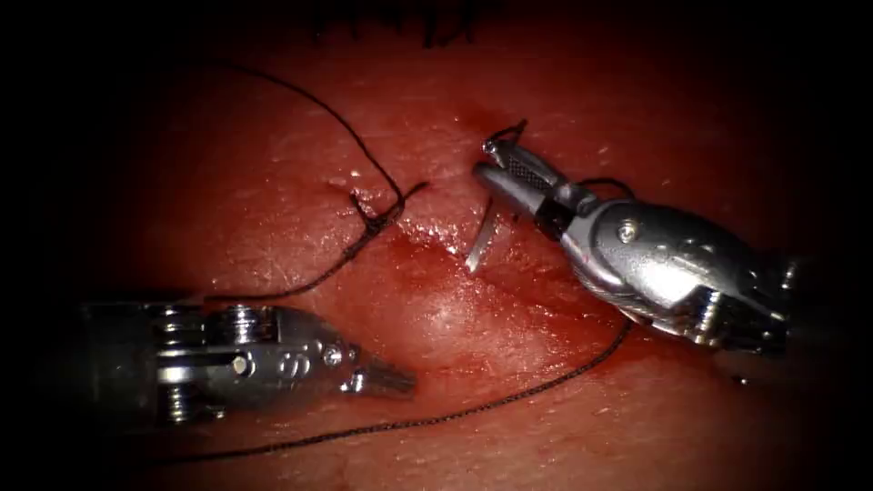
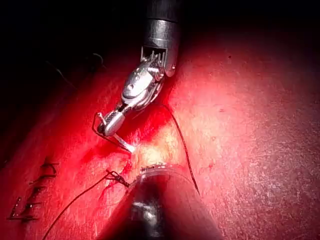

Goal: Wound Closure

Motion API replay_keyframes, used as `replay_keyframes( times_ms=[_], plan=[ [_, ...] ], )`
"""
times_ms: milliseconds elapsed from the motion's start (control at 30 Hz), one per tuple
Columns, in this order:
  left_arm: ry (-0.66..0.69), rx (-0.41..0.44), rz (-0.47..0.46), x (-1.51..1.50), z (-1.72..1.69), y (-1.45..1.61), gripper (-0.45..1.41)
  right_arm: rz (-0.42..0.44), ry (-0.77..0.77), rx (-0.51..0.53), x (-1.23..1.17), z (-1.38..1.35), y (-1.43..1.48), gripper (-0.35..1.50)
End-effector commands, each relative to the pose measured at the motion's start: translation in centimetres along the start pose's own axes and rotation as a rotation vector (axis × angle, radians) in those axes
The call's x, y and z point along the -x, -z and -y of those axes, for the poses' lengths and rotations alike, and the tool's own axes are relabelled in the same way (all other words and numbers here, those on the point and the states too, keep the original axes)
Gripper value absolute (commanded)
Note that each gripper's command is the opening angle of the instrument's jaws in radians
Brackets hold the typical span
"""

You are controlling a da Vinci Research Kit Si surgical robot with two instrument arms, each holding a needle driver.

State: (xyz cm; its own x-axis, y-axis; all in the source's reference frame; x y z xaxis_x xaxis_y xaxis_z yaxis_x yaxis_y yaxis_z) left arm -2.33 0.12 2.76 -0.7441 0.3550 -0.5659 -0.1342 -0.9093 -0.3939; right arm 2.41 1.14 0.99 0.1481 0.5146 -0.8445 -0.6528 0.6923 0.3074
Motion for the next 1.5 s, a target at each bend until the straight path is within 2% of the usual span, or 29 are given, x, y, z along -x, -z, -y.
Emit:
replay_keyframes(
  times_ms=[33, 433, 767, 1067, 1233, 1500],
  plan=[
    [-0.001, 0.003, -0.001, 0.00, 0.01, -0.06, -0.37, 0.010, 0.002, -0.013, 0.08, 0.07, -0.06, -0.35],
    [-0.003, 0.009, -0.001, 0.10, 0.03, 0.02, -0.38, 0.045, 0.000, -0.099, 0.15, -0.01, -0.03, -0.35],
    [-0.002, -0.009, 0.002, 0.10, 0.04, -0.17, -0.40, 0.047, -0.067, -0.106, 0.13, -0.09, 0.00, -0.35],
    [-0.002, -0.009, 0.002, 0.10, 0.06, -0.16, -0.40, 0.058, -0.136, -0.118, 0.14, -0.07, -0.01, -0.35],
    [-0.002, -0.008, 0.002, 0.10, 0.06, -0.15, -0.40, 0.069, -0.180, -0.156, 0.18, -0.03, -0.04, -0.35],
    [-0.003, -0.001, 0.001, 0.12, 0.08, -0.08, -0.40, 0.078, -0.300, -0.272, 0.27, 0.06, -0.11, -0.35]
  ],
)
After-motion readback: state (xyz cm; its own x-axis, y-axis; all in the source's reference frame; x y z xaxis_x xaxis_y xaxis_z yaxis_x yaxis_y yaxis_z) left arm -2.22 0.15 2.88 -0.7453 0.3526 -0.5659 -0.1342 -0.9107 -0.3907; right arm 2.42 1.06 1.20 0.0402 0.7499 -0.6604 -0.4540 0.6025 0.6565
